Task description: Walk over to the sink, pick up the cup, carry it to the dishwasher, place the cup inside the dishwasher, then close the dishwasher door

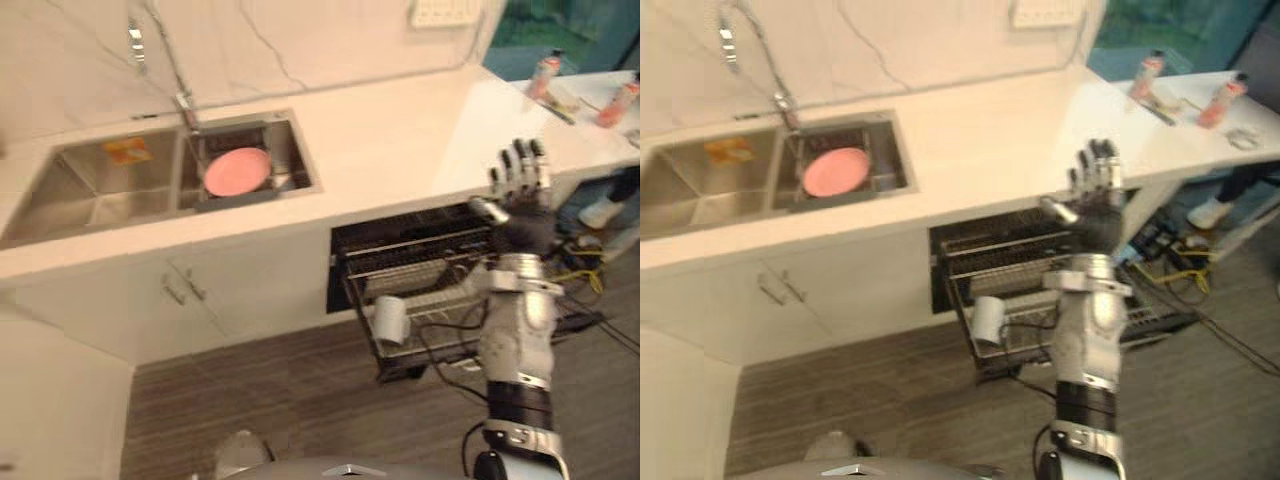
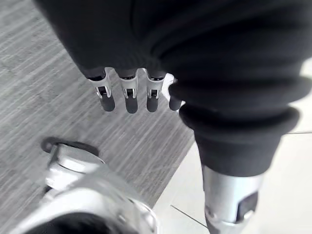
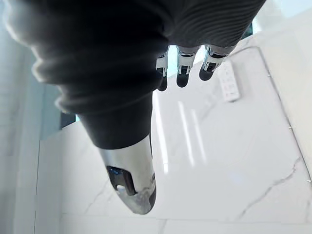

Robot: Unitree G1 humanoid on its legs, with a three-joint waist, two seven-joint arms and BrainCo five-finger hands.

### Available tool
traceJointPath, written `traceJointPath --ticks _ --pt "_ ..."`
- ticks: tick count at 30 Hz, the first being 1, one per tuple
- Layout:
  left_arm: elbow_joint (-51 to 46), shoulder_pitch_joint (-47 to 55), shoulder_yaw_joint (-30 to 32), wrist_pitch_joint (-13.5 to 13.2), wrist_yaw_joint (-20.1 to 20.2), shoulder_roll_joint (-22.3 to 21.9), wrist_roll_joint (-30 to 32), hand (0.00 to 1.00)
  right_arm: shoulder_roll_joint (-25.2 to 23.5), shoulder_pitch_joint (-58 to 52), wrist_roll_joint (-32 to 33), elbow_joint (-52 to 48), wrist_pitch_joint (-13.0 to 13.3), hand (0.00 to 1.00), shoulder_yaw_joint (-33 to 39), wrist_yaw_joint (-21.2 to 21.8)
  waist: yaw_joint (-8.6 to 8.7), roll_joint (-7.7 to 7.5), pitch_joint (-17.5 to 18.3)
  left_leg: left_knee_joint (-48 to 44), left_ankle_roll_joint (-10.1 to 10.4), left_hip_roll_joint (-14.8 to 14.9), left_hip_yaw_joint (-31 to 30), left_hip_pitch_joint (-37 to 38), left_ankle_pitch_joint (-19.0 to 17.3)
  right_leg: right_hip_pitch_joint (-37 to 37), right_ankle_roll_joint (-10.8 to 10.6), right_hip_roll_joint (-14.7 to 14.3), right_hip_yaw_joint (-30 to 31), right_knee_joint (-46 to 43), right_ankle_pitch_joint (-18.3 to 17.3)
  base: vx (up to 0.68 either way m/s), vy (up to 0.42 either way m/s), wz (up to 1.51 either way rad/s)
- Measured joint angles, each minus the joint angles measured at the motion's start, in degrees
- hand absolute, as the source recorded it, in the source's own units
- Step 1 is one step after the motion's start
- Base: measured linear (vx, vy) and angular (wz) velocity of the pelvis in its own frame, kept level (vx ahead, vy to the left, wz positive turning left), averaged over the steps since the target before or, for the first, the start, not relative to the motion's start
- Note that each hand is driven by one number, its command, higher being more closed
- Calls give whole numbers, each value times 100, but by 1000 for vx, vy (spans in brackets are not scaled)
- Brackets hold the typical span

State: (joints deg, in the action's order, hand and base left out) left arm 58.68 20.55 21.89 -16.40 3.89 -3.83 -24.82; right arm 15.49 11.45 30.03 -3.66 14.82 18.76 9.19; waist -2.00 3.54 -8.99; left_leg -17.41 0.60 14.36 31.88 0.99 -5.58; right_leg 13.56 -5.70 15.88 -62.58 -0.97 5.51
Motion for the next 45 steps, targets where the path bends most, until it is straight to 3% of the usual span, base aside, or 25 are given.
traceJointPath --ticks 1,2,3,5,6,7,8,9,11,14,15,20,22,24,31,32,38,45 --pt "-177 -108 -265 -64 -2 71 187 0 -33 -4 5 16 -9 0 -21 -80 5 10 54 441 159 -294 -17 47 0 -81 -47 135 6 -27 149 -85 404 75" --pt "-278 -180 -420 -98 -1 110 271 0 -122 -7 16 20 -34 0 -53 -110 8 -70 52 599 103 -446 -56 61 81 -141 -12 231 83 -30 188 -117 409 57" --pt "-474 -335 -653 -135 -8 258 402 0 -285 -5 74 20 -58 0 -203 -123 -10 -243 20 959 -13 -763 -93 132 218 -213 -9 442 244 -72 275 -143 391 43" --pt "-568 -606 -982 -91 -60 410 598 0 -438 -8 57 16 -93 0 -429 -177 -91 -346 21 1373 -151 -1134 -174 251 302 -342 104 896 283 -595 257 -144 402 36" --pt "-635 -764 -1232 -43 -75 469 718 0 -456 -48 35 8 -95 0 -517 -183 -73 -331 13 1511 -229 -1294 -317 244 336 -488 563 1198 595 -1173 192 -84 260 46" --pt "-642 -828 -1389 -42 -78 511 788 0 -467 -102 -11 -11 -94 0 -507 -190 -42 -337 5 1519 -299 -1323 -461 200 353 -594 818 1252 988 -1456 153 -74 274 117" --pt "-637 -968 -1788 -11 -84 634 972 0 -487 -317 -92 -108 -93 0 -472 -239 151 -241 29 1577 -366 -1358 -941 118 443 -793 894 1027 2199 -1947 -211 -5 125 156" --pt "-635 -1047 -2064 13 -64 715 1077 0 -508 -511 -130 -297 -92 0 -435 -295 279 -269 22 1701 -431 -1371 -1246 111 552 -893 559 630 2976 -2111 -749 20 119 179" --pt "-613 -1208 -2451 161 65 901 1159 0 -508 -753 -148 -732 -93 0 -422 -485 332 -426 -64 1941 -468 -1434 -1551 112 766 -979 229 -257 3974 -1850 -1449 23 -19 111" --pt "-572 -1247 -2516 290 144 1011 1160 0 -465 -765 -121 -940 -27 0 -394 -472 321 -591 -75 2147 -476 -1613 -1616 245 898 -931 237 -704 4124 -1109 -1432 29 -67 29" --pt "-571 -1240 -2690 305 159 1056 1161 0 -456 -788 -105 -935 14 0 -385 -468 323 -538 -60 2183 -415 -1592 -1588 258 939 -900 208 -770 4249 -963 -1279 46 -8 -12" --pt "-519 -1250 -2803 387 347 1153 1158 0 -467 -897 18 -931 60 0 52 -478 434 -511 -110 2228 -339 -1541 -1536 393 958 -742 216 -849 4345 -911 -1225 37 -40 -10" --pt "-513 -1247 -2852 388 446 1173 1164 0 -468 -897 47 -940 309 0 118 -536 435 -489 -104 2231 -305 -1525 -1460 435 902 -655 234 -903 4521 -776 -1211 -28 -4 -20" --pt "-511 -1236 -2853 389 457 1167 1163 0 -470 -897 -31 -942 385 0 103 -678 467 -463 -104 2232 -307 -1507 -1413 430 901 -651 234 -945 4605 -681 -1149 -27 2 -17" --pt "-504 -1124 -2822 390 811 1142 1110 0 -484 -939 -123 -942 380 0 36 -842 566 -278 -57 2233 -302 -1476 -1258 503 899 -565 283 -1014 4784 -421 -1047 -24 13 -12" --pt "-386 -1041 -2513 328 942 1049 1021 0 -598 -1301 -141 -949 368 0 -9 -395 594 -251 41 2234 -339 -1475 -1273 404 977 -684 289 -1026 4785 -386 -971 0 0 0" --pt "-383 -1027 -2436 337 942 1048 989 0 -598 -1302 -137 -949 369 0 -8 -346 596 -251 41 2234 -336 -1474 -1272 375 982 -719 292 -1026 4787 -386 -969 0 0 0" --pt "-229 -1003 -2185 539 952 1047 573 0 -687 -1396 -126 -949 371 0 142 -428 656 -254 70 2234 -346 -1489 -1393 143 1007 -870 287 -1032 4694 -382 -965 39 5 10"
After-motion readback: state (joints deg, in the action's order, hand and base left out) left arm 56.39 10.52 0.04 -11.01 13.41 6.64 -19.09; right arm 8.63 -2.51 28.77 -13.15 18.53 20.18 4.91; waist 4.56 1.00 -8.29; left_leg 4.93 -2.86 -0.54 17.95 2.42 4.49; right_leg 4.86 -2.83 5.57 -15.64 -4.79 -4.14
